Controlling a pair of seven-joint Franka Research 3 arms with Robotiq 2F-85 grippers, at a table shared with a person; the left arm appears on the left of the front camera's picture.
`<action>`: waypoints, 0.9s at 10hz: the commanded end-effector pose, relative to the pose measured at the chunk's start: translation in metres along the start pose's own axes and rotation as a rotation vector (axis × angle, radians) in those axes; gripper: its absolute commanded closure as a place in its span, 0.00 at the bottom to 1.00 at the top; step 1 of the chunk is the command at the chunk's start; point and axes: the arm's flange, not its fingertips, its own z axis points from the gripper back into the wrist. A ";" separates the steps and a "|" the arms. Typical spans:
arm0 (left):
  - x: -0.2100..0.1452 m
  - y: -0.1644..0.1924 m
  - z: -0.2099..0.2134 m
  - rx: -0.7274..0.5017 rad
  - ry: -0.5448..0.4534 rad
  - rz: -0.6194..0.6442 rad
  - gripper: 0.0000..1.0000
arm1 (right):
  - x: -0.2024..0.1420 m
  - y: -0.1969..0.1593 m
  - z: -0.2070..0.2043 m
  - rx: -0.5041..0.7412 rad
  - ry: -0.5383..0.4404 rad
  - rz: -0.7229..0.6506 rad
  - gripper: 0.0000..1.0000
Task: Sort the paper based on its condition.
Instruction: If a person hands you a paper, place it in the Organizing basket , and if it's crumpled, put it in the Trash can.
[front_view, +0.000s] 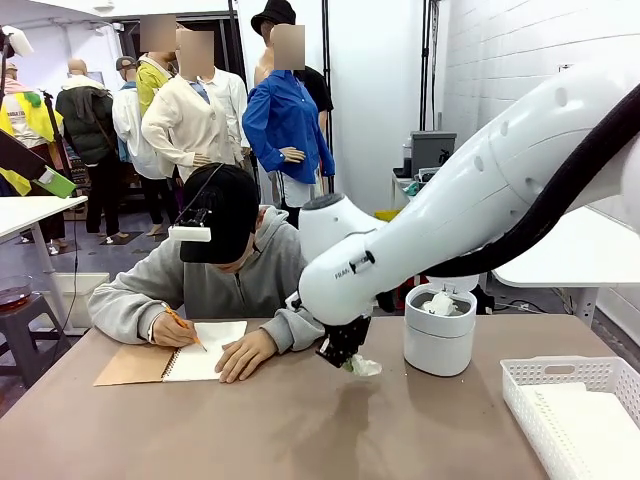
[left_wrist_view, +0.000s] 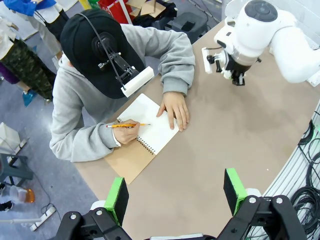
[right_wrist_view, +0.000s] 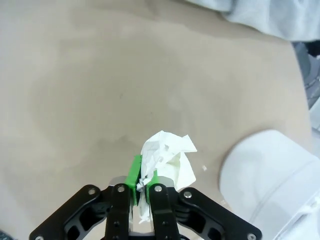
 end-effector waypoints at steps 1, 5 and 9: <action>-0.001 0.001 0.000 0.000 -0.001 0.002 0.00 | -0.019 -0.012 0.042 0.008 0.003 -0.017 1.00; -0.001 0.001 0.000 0.000 -0.001 0.002 0.00 | -0.031 -0.038 0.112 0.033 -0.110 -0.021 1.00; -0.001 0.001 0.000 0.000 -0.001 0.002 0.00 | -0.036 -0.082 0.143 0.042 -0.163 -0.079 1.00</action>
